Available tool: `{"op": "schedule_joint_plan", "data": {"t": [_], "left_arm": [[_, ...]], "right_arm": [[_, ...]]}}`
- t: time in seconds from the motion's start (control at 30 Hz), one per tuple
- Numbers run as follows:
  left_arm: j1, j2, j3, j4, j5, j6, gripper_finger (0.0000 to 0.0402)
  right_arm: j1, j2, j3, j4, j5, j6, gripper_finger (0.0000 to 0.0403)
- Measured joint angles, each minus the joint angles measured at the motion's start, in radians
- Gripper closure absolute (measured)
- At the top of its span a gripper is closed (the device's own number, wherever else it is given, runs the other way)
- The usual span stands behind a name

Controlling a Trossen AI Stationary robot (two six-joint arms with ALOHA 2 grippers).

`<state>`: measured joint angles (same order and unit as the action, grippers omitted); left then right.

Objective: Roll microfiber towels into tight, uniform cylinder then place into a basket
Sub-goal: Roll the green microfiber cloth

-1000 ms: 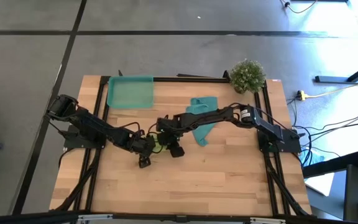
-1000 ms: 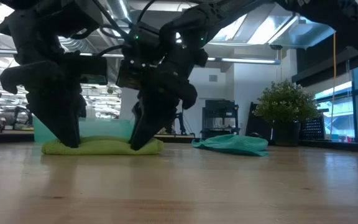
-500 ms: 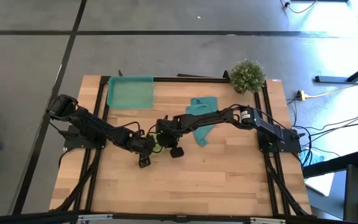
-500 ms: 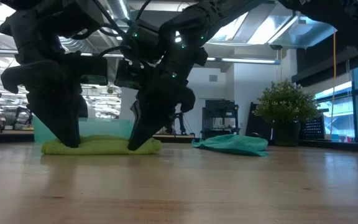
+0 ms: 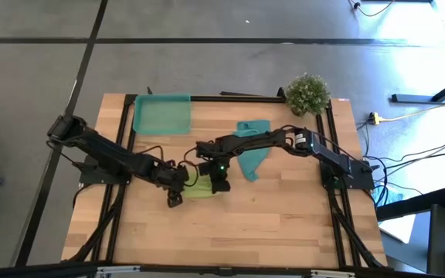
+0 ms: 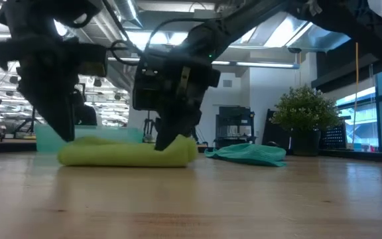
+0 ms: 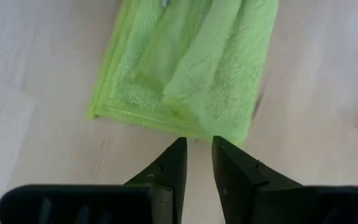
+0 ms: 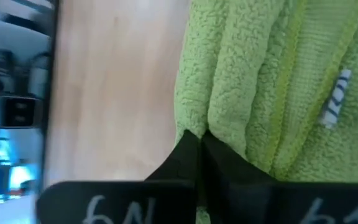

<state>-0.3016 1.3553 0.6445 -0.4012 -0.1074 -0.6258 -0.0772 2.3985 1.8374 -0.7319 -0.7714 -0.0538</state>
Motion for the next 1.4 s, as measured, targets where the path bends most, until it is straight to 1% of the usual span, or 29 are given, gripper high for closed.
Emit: {"op": "schedule_joint_plan", "data": {"t": [0.13, 0.3, 0.43, 0.6, 0.73, 0.87, 1.1, 1.3, 1.4], "left_arm": [[-0.013, -0.052, 0.002, 0.035, -0.003, 0.003, 0.0331], [-0.063, -0.055, 0.002, 0.099, -0.002, 0.049, 0.0331], [-0.088, -0.033, 0.003, 0.113, -0.044, 0.064, 0.0331], [-0.082, 0.033, 0.003, 0.139, -0.053, 0.106, 0.0331], [-0.064, 0.082, 0.003, 0.148, -0.073, 0.112, 0.0331], [-0.05, 0.085, 0.003, 0.159, -0.091, 0.108, 0.0331], [-0.052, 0.085, 0.003, 0.175, -0.082, 0.108, 0.0331], [-0.057, 0.085, 0.004, 0.265, -0.078, 0.11, 0.0331], [-0.062, 0.085, 0.005, 0.279, -0.101, 0.122, 0.0331]], "right_arm": [[-0.027, 0.0, 0.002, -0.002, -0.066, 0.09, 0.0397], [-0.059, 0.0, 0.002, 0.002, -0.122, 0.169, 0.0397], [-0.076, 0.0, 0.003, 0.003, -0.147, 0.179, 0.0397], [-0.08, -0.001, 0.004, 0.006, -0.15, 0.182, 0.0397], [-0.08, -0.002, 0.004, 0.004, -0.194, 0.184, 0.0397], [-0.075, -0.005, -0.021, 0.008, -0.245, 0.21, 0.0397], [-0.067, -0.008, -0.096, 0.041, -0.284, 0.28, 0.0397], [-0.067, -0.01, -0.108, 0.061, -0.281, 0.308, 0.0397], [-0.067, -0.01, -0.108, 0.082, -0.28, 0.321, 0.0397]]}}
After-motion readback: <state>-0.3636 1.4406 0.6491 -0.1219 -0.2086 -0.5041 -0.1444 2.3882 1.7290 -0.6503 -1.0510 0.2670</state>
